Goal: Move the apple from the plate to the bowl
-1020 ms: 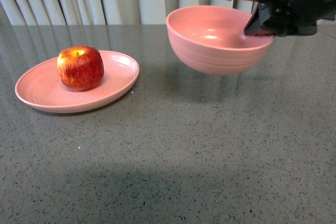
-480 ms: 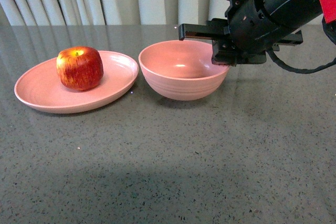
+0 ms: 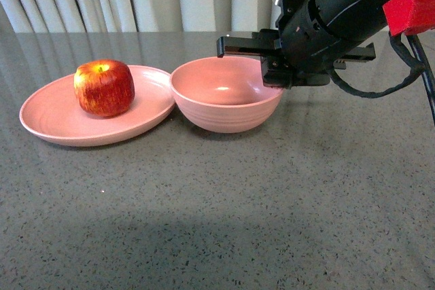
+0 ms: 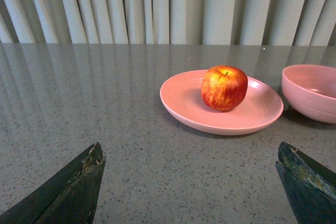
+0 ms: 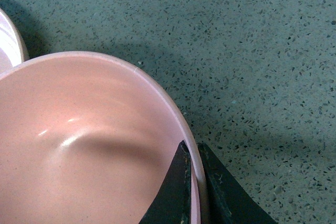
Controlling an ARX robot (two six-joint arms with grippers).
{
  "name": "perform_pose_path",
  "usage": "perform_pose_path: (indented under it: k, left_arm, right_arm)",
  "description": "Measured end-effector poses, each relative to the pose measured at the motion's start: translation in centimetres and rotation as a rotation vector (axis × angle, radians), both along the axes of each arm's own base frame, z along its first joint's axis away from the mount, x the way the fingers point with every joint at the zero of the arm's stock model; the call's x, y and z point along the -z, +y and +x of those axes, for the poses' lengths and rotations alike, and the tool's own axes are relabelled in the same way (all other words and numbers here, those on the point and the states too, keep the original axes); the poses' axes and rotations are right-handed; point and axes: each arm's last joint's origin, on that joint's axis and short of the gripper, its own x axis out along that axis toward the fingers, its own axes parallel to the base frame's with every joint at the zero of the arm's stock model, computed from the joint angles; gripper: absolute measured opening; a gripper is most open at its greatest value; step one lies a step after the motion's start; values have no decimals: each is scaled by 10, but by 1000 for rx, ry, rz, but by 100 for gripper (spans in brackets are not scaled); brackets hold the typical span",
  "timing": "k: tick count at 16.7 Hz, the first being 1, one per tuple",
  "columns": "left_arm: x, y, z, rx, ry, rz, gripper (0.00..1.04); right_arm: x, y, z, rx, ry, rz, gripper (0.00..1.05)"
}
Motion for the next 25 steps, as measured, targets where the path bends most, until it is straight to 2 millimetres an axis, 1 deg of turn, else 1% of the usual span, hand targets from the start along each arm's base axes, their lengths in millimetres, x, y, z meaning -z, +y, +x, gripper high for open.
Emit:
perform_pose_path:
  k: [5, 8, 11, 13, 15, 17, 19, 20, 21, 22, 23, 24, 25]
  left_arm:
    - [0, 0, 0, 0, 0, 0, 98]
    - [0, 0, 0, 0, 0, 0, 98]
    - [0, 0, 0, 0, 0, 0, 98]
    - [0, 0, 0, 0, 0, 0, 98]
    - [0, 0, 0, 0, 0, 0, 98]
    - [0, 0, 0, 0, 0, 0, 98]
    - [0, 0, 0, 0, 0, 0, 98]
    - [0, 0, 0, 0, 0, 0, 98]
    - [0, 0, 0, 0, 0, 0, 98]
    - [0, 0, 0, 0, 0, 0, 98]
    - [0, 0, 0, 0, 0, 0, 98]
    - [0, 0, 0, 0, 0, 0, 98]
    - [0, 0, 0, 0, 0, 0, 98]
  right_arm:
    - [1, -1, 1, 10, 0, -7, 3]
    - [6, -1, 2, 6, 13, -9, 3]
    - [6, 0, 2, 2, 15, -4, 3]
    - [6, 0, 2, -4, 19, 4, 19]
    - [4, 0, 1, -9, 17, 10, 39]
    - [-9, -3, -1, -12, -10, 29, 60]
    - [-41, -11, -11, -25, -102, 89, 82]
    - [-59, -18, -20, -23, -186, 119, 93]
    - [-76, -29, -32, -27, -265, 155, 100]
    - [-91, -45, -49, -12, -381, 161, 97]
    - [-100, -59, -66, 0, -469, 170, 98]
    - [-105, -75, -86, 10, -546, 172, 98]
    - [-108, -92, -111, 30, -636, 165, 98]
